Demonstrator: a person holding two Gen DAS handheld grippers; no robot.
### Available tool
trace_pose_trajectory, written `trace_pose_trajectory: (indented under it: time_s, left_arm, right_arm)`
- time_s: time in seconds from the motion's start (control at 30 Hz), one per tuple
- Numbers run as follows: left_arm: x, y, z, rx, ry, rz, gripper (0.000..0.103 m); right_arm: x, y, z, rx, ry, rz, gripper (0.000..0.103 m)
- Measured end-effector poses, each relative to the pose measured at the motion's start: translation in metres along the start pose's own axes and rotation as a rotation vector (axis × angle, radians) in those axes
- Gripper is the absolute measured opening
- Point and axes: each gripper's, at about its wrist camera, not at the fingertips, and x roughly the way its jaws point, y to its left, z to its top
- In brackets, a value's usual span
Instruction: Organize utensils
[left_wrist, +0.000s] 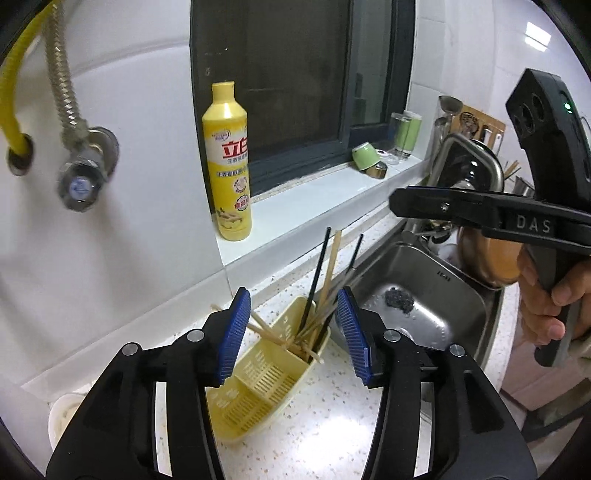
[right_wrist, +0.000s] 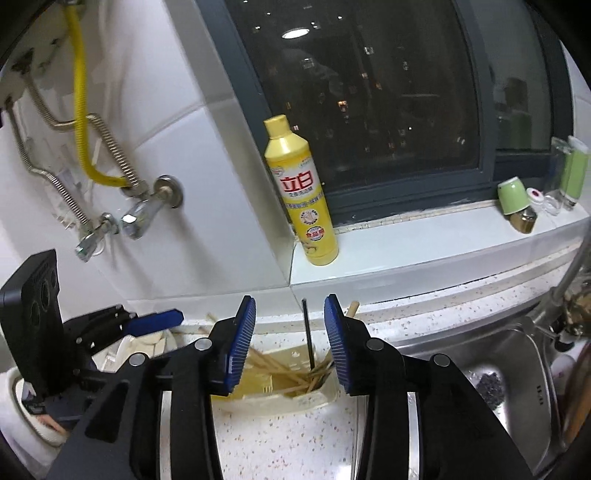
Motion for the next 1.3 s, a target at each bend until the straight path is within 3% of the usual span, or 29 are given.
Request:
trace_pose_trajectory:
  time_s: [0.13,0.27,0.43,0.47,0.77,1.03,1.3]
  left_arm:
    - [-0.021,-0.004,-0.010,-0.038,-0.014,-0.007,0.059]
    - [-0.041,-0.014,-0.026,-0.053,-0.045,-0.003,0.059]
    - [-0.068,-0.029,-0.051,-0.064,-0.081,0.013,0.083]
    - [-0.070,-0.031,-0.056,-0.068,-0.081,0.022,0.084]
    - [-0.085,-0.046,-0.104,-0.104,-0.098,0.043,0.093]
    - [-0.102,-0.057,-0.127,-0.143,-0.135,0.047,0.096]
    - [-0.101,-0.069,-0.135,-0.149,-0.146,0.031,0.097]
  right_arm:
    - [-0.022,0.005,-0.015,-0.003,-0.012,0.019,0.042]
    - [-0.041,0.006,-0.036,0.025,-0.023,0.034,0.043]
    - [-0.067,0.018,-0.063,-0.024,-0.053,0.010,0.052]
    - [-0.074,0.020,-0.070,-0.036,-0.069,0.004,0.060]
    - [-0.111,0.033,-0.127,-0.077,-0.105,0.017,0.075]
    - [-0.126,0.026,-0.149,0.002,-0.112,-0.007,0.077]
    - [-0.127,0.033,-0.168,-0.024,-0.096,-0.022,0.077]
